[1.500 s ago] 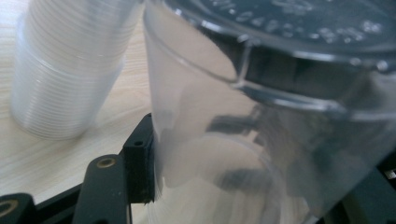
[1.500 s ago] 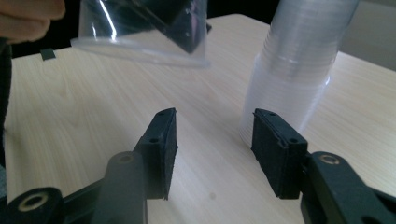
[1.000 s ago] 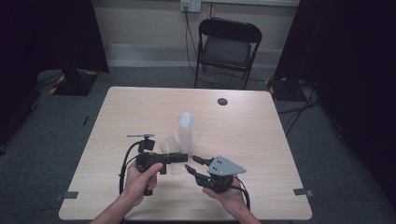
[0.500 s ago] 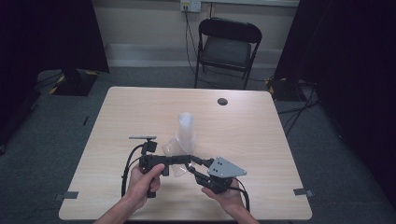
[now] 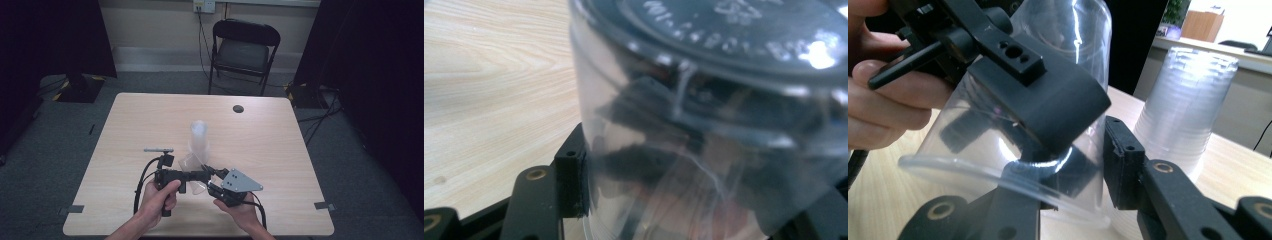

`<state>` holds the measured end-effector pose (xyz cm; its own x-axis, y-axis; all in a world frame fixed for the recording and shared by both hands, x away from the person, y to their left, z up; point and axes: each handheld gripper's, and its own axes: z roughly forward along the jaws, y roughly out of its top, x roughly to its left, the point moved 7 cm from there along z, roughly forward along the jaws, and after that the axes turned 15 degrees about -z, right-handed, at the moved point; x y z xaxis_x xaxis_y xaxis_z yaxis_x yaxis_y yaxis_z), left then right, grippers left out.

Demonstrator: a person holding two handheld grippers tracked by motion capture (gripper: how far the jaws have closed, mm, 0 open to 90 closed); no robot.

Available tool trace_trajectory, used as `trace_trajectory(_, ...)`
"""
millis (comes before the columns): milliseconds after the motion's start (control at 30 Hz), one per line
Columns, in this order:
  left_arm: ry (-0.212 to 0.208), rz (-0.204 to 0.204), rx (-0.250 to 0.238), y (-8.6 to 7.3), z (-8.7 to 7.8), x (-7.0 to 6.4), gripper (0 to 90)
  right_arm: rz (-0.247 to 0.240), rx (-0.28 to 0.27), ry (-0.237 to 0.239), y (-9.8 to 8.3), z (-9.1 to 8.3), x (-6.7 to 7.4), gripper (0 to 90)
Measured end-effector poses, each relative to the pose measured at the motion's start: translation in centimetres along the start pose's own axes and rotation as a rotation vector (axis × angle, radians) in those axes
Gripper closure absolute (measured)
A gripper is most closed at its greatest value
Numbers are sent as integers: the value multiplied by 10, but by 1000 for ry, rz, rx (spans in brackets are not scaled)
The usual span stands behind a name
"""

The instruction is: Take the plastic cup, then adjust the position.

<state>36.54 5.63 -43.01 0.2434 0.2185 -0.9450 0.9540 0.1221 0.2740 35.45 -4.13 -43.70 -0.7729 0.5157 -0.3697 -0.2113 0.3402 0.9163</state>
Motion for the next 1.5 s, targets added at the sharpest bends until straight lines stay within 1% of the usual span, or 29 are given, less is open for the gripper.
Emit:
trace_trajectory(33, -2, 3, 3, 0, 0, 0, 388, -5, -7, -12, 1, -1, 0, 719)
trace_trajectory(67, -9, 2, 2, -1, 1, -1, 388, -5, -7, -12, 1, -1, 0, 719)
trace_trajectory(100, -16, 5, 6, -1, 2, -1, 382, -8, -13, -28, 2, -2, 0, 740)
trace_trajectory(133, -13, 19, 14, -2, 2, -1, 382, -8, -13, -28, 2, -2, 0, 740)
trace_trajectory(167, 0, 41, 19, -3, 4, -3, 368, -10, -18, -34, 3, -3, 1, 760)
trace_trajectory(200, 0, 41, 19, -3, 4, -3, 363, -10, -18, -34, 3, -3, 1, 760)
trace_trajectory(267, 1, 60, 17, -3, 5, -4, 351, -11, -22, -45, 3, -4, 1, 785)
trace_trajectory(367, 4, 59, 16, -2, 4, -3, 315, -9, -27, -58, 3, -5, -2, 816)
trace_trajectory(433, 9, 64, 7, -1, 5, -2, 286, -9, -23, -59, 2, -6, -4, 842)
trace_trajectory(667, 5, 83, 1, -1, 4, -2, 233, -9, -17, -72, 1, -7, -6, 868)
trace_trajectory(767, -5, 96, -5, -1, 4, -4, 206, -7, -16, -83, 1, -9, -8, 877)
trace_trajectory(867, -8, 110, -6, 0, 1, -4, 194, 2, -11, -100, 0, -11, -13, 884)
trace_trajectory(933, -14, 119, -19, 2, 0, -5, 195, 13, -7, -119, -2, -14, -19, 886)
trace_trajectory(967, 1, 133, -18, 2, -2, -3, 202, 23, -7, -136, -3, -16, -24, 886)
trace_trajectory(1000, 1, 133, -18, 2, -2, -3, 201, 23, -7, -136, -3, -16, -24, 886)
trace_trajectory(1067, 10, 141, -27, 3, -4, -2, 204, 27, -1, -146, -4, -19, -29, 886)
trace_trajectory(1100, 31, 168, -38, 4, -5, -1, 210, 39, 7, -154, -5, -21, -33, 886)
trace_trajectory(1133, 31, 168, -38, 4, -5, -1, 216, 39, 7, -154, -5, -21, -33, 886)
trace_trajectory(1167, 45, 181, -45, 4, -5, 0, 229, 47, 22, -166, -7, -23, -37, 886)
trace_trajectory(1200, 60, 201, -44, 4, -5, 1, 229, 47, 22, -166, -7, -23, -37, 886)
trace_trajectory(1233, 91, 242, -52, 5, -6, 3, 248, 71, 46, -168, -10, -25, -41, 882)
trace_trajectory(1267, 91, 242, -52, 5, -6, 3, 248, 71, 46, -168, -10, -25, -41, 882)
trace_trajectory(1300, 103, 255, -60, 5, -6, 3, 248, 84, 58, -164, -12, -26, -43, 878)
trace_trajectory(1333, 119, 283, -59, 5, -6, 4, 248, 89, 73, -162, -14, -27, -44, 878)
trace_trajectory(1367, 159, 338, -67, 5, -7, 7, 245, 107, 103, -164, -17, -29, -47, 879)
trace_trajectory(1400, 159, 338, -67, 5, -7, 7, 244, 107, 103, -164, -17, -29, -47, 879)
trace_trajectory(1433, 191, 370, -70, 5, -7, 9, 242, 123, 122, -159, -20, -31, -49, 879)
trace_trajectory(1467, 191, 370, -70, 5, -7, 9, 241, 123, 122, -159, -20, -31, -49, 879)
trace_trajectory(1500, 204, 386, -73, 5, -7, 10, 241, 131, 135, -157, -21, -32, -50, 879)
